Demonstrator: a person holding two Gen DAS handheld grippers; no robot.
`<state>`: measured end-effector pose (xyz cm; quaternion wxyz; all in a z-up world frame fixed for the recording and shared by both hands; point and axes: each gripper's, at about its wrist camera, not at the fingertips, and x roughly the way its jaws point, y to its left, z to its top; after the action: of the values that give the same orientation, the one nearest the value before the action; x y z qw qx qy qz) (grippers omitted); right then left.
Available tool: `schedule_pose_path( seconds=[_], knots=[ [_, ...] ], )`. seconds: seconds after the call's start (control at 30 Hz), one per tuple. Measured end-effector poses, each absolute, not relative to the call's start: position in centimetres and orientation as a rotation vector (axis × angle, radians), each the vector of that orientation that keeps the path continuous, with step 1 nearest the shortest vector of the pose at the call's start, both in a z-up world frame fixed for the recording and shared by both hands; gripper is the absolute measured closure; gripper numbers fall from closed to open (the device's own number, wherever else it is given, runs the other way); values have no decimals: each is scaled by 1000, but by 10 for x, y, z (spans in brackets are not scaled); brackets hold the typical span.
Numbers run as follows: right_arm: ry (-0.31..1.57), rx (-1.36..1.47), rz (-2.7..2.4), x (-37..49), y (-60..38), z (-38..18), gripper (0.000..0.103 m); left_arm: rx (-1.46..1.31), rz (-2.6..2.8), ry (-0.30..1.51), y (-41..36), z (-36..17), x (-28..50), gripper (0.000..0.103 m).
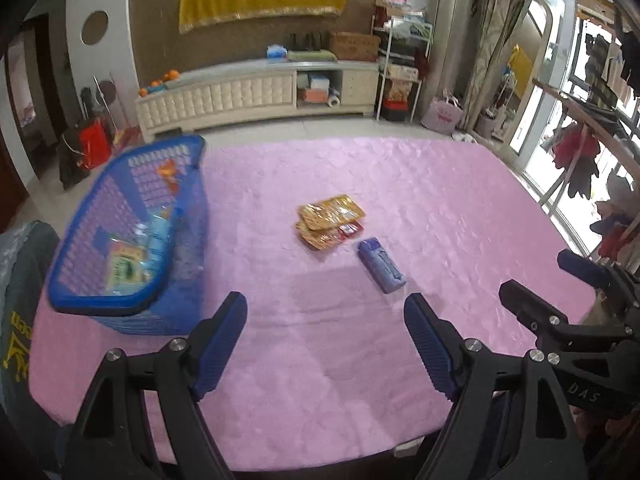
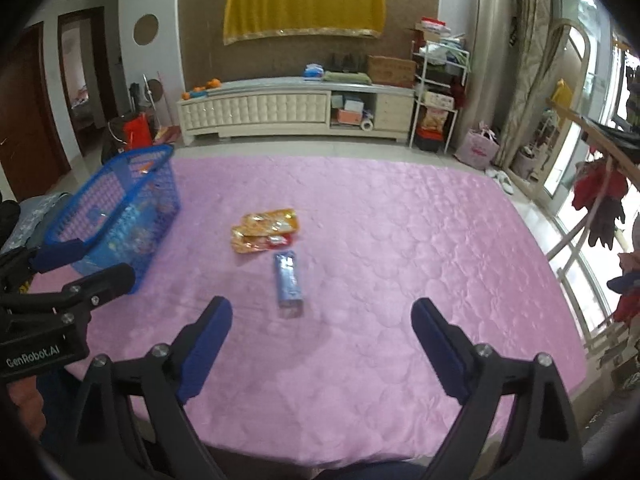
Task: Organize snacks
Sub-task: 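Move both open tools back toward the gum pack and snack bag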
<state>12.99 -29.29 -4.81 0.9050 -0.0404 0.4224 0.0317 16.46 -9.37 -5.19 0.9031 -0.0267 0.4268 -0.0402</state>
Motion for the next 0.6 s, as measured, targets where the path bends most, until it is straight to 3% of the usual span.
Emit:
schedule_pose_path(
  seconds=[0.6],
  knots=[
    [989, -9, 88, 201, -354, -124, 9, -42, -77, 1055, -147, -127, 262, 24]
  ],
)
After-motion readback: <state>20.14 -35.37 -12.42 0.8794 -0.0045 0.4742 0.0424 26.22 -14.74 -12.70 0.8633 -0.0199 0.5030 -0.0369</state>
